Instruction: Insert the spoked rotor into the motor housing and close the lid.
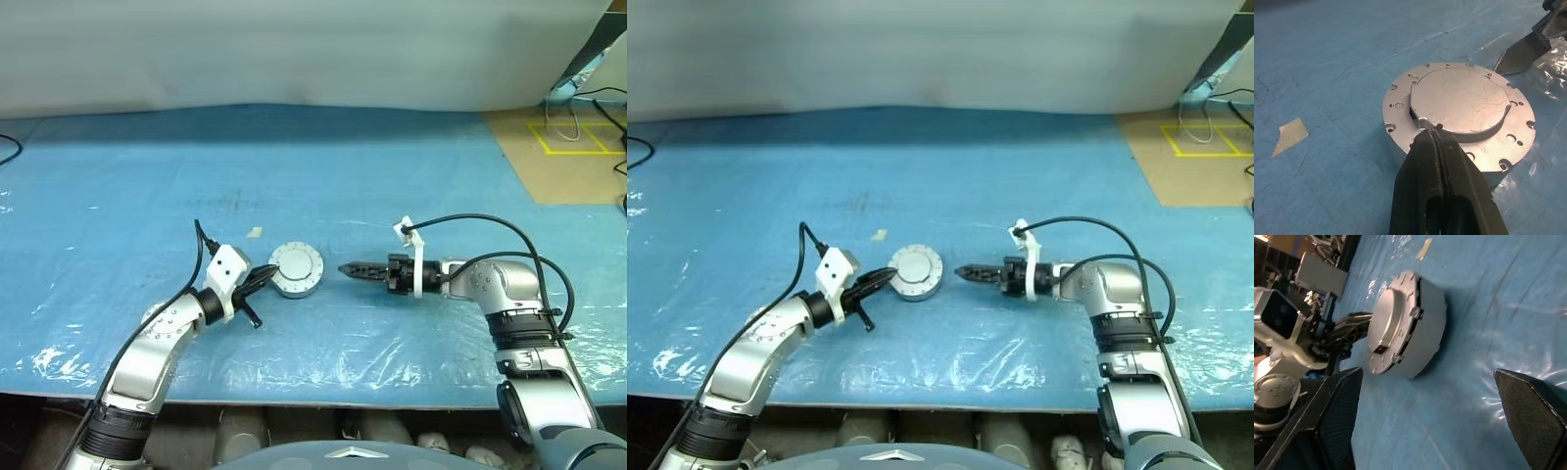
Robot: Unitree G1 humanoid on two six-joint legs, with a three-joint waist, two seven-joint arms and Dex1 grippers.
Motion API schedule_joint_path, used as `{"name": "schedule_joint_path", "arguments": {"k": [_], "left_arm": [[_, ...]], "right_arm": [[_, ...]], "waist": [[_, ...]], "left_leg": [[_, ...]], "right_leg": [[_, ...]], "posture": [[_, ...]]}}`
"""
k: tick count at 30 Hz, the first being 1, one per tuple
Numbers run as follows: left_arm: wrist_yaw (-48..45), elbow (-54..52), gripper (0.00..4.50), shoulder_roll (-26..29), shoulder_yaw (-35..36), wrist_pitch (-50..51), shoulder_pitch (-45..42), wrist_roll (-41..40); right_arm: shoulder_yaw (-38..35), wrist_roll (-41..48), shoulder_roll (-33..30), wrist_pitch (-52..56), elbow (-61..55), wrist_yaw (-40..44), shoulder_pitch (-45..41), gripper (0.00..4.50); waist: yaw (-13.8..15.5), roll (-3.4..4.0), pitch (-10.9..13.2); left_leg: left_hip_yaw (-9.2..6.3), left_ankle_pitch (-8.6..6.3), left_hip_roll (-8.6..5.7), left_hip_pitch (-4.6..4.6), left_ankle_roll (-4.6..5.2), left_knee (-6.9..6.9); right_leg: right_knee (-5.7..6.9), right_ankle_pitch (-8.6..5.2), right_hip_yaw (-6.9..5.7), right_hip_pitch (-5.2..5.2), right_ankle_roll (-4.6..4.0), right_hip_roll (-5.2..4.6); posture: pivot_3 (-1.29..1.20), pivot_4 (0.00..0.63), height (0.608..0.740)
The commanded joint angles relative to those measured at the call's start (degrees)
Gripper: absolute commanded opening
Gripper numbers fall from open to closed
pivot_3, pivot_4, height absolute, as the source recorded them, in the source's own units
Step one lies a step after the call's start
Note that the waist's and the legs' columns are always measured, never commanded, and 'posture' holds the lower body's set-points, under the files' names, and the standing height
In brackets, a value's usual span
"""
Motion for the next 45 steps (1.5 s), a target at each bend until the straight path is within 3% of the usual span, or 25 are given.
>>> {"name": "schedule_joint_path", "arguments": {"k": [1, 9, 19, 22, 30, 37, 45], "left_arm": [[-0.34, 1.27, 0.00, 0.29, 0.68, -1.85, -0.53, -0.36], [-1.25, 6.10, 0.00, 0.36, 0.92, -6.56, -0.47, 0.13], [-1.46, 10.87, 0.00, -0.62, -0.11, -11.81, -0.36, 1.03], [-1.36, 10.70, 0.00, -0.59, -0.23, -11.70, -0.70, 1.03], [-1.50, 10.91, 0.00, -0.48, -0.08, -11.20, -1.52, 1.06], [-1.55, 8.14, 0.00, -0.40, -0.12, -10.38, -0.55, 0.55], [-3.79, -6.73, 0.00, 2.15, 3.42, -0.95, 1.31, -8.90]], "right_arm": [[2.68, 0.32, 2.52, 0.78, -1.11, -1.80, 0.67, 4.48], [3.43, -3.05, 7.65, -4.14, 4.32, -7.39, -2.17, 4.48], [4.59, -1.75, 8.63, -4.07, 3.09, -6.79, -2.85, 4.48], [4.02, -1.18, 9.70, -4.16, 2.57, -7.46, -3.32, 3.95], [2.69, 0.27, 10.84, -1.87, -0.33, -9.36, -3.80, 1.38], [0.49, 2.71, 11.10, 2.61, -5.36, -11.77, -3.03, 1.25], [-3.38, 3.58, 14.83, 4.13, -0.63, -14.57, -5.23, 1.23]], "waist": [[-0.03, 0.00, 0.00], [-0.10, -0.01, -0.01], [0.05, -0.01, -0.01], [0.04, -0.01, -0.01], [0.06, 0.00, -0.01], [0.33, 0.01, -0.01], [0.09, -0.04, 0.03]], "left_leg": [[0.00, 0.00, 0.00, 0.01, -0.01, 0.02], [0.00, 0.02, 0.02, 0.10, -0.04, 0.08], [0.00, 0.03, 0.03, 0.37, -0.06, 0.09], [0.00, 0.04, 0.03, 0.37, -0.07, 0.08], [-0.01, 0.04, 0.03, 0.29, -0.08, 0.07], [-0.02, 0.05, 0.02, 0.31, -0.09, 0.07], [-0.05, 0.06, 0.01, -0.04, -0.12, 0.08]], "right_leg": [[0.00, 0.02, 0.00, 0.00, -0.03, 0.00], [0.04, 0.05, 0.00, 0.07, -0.08, -0.02], [0.07, 0.07, 0.00, 0.34, -0.10, -0.07], [0.08, 0.07, 0.00, 0.34, -0.10, -0.06], [0.08, 0.07, 0.00, 0.25, -0.10, -0.05], [0.06, 0.07, 0.00, 0.23, -0.09, -0.07], [0.07, 0.08, -0.04, -0.06, -0.10, 0.00]], "posture": [[0.00, 0.150, 0.740], [0.00, 0.150, 0.740], [0.00, 0.150, 0.740], [0.00, 0.150, 0.740], [0.00, 0.150, 0.740], [0.00, 0.150, 0.740], [0.00, 0.150, 0.740]]}}
